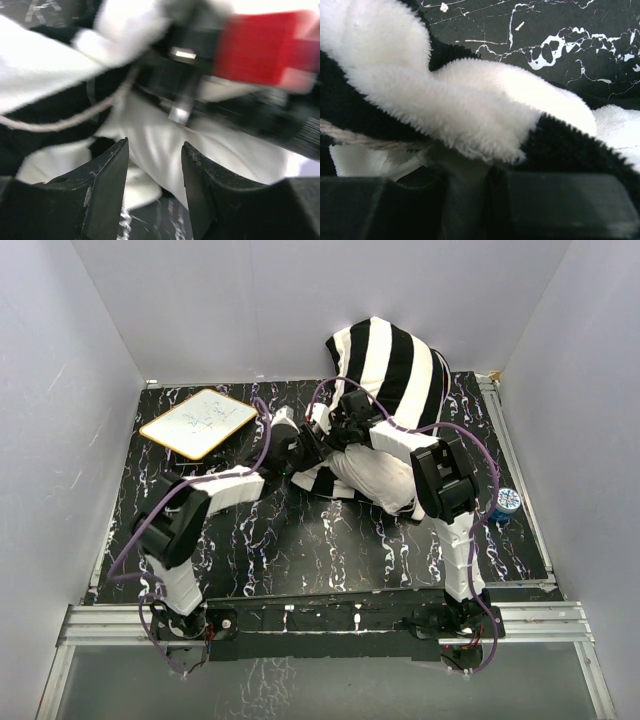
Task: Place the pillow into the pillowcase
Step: Stuff the pillow into the pillowcase.
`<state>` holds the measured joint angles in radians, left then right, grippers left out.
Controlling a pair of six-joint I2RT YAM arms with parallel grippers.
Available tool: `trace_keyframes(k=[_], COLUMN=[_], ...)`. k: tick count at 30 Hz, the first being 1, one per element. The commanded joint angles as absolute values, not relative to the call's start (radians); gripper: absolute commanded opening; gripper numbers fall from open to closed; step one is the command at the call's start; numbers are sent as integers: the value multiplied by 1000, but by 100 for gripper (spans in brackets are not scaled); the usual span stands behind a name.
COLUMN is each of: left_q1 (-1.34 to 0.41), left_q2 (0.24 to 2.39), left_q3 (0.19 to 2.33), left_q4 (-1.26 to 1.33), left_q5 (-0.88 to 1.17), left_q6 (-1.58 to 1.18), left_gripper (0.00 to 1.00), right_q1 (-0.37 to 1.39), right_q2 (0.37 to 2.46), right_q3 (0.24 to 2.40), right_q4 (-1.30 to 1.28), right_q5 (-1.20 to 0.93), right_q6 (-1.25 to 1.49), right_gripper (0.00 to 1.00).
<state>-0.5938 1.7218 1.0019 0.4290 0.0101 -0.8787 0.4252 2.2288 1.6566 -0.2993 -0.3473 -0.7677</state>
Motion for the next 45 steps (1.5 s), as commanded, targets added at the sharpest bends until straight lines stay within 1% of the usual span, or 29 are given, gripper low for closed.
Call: trace_keyframes(k=[1, 4, 7, 11, 15, 18, 21, 24, 25, 26, 29, 30, 31, 32, 35, 41, 43, 45], left_q1=[-586, -586, -586, -586, -591, -600, -601, -601, -600, -600, -589, -581, -570, -554, -517, -471, -459, -448], left_q2=[1860, 1901, 1946, 2003, 2037, 2051, 2080, 2117, 2126, 2133, 2131, 2122, 2104, 2082, 1962, 1737, 1695, 1680], left_q3=[1066, 1040, 1045, 1075, 1092, 1115, 1134, 1160, 1172, 1184, 1186, 1173, 1149, 1101, 991, 929, 919, 912], left_q4=[418, 519, 583, 645, 672, 631, 613, 615, 608, 600, 597, 596, 609, 647, 732, 697, 703, 731], left_q5=[-153, -212, -250, -279, -273, -301, -316, -322, -323, -325, -312, -305, -291, -265, -163, 101, 188, 269], left_q6=[-912, -911, -895, -905, -929, -931, -931, -913, -907, -899, -857, -848, -839, -825, -774, -748, -788, -835], left_gripper=[42, 38, 39, 47, 50, 54, 56, 55, 52, 45, 11, 5, 2, 0, 0, 0, 0, 0], right_q1=[332, 325, 321, 321, 320, 320, 320, 319, 320, 319, 314, 309, 304, 299, 288, 283, 283, 284], right_q2=[2363, 2363, 2360, 2354, 2352, 2353, 2355, 2355, 2355, 2354, 2350, 2347, 2345, 2341, 2321, 2234, 2208, 2191], right_q3=[1606, 1615, 1621, 1621, 1618, 1616, 1618, 1620, 1620, 1620, 1621, 1623, 1625, 1626, 1611, 1527, 1514, 1514], right_q4=[-505, -517, -526, -530, -533, -531, -530, -529, -529, -529, -525, -523, -522, -518, -469, -237, -179, -157], right_q5=[-277, -301, -315, -324, -329, -327, -327, -326, -323, -319, -301, -295, -286, -273, -191, 32, 54, 21], right_q6=[-720, -714, -711, -711, -709, -706, -701, -696, -696, -695, -691, -689, -687, -685, -684, -698, -699, -695], right_gripper=[12, 11, 11, 11, 11, 11, 11, 11, 11, 11, 11, 11, 11, 10, 9, 8, 8, 8])
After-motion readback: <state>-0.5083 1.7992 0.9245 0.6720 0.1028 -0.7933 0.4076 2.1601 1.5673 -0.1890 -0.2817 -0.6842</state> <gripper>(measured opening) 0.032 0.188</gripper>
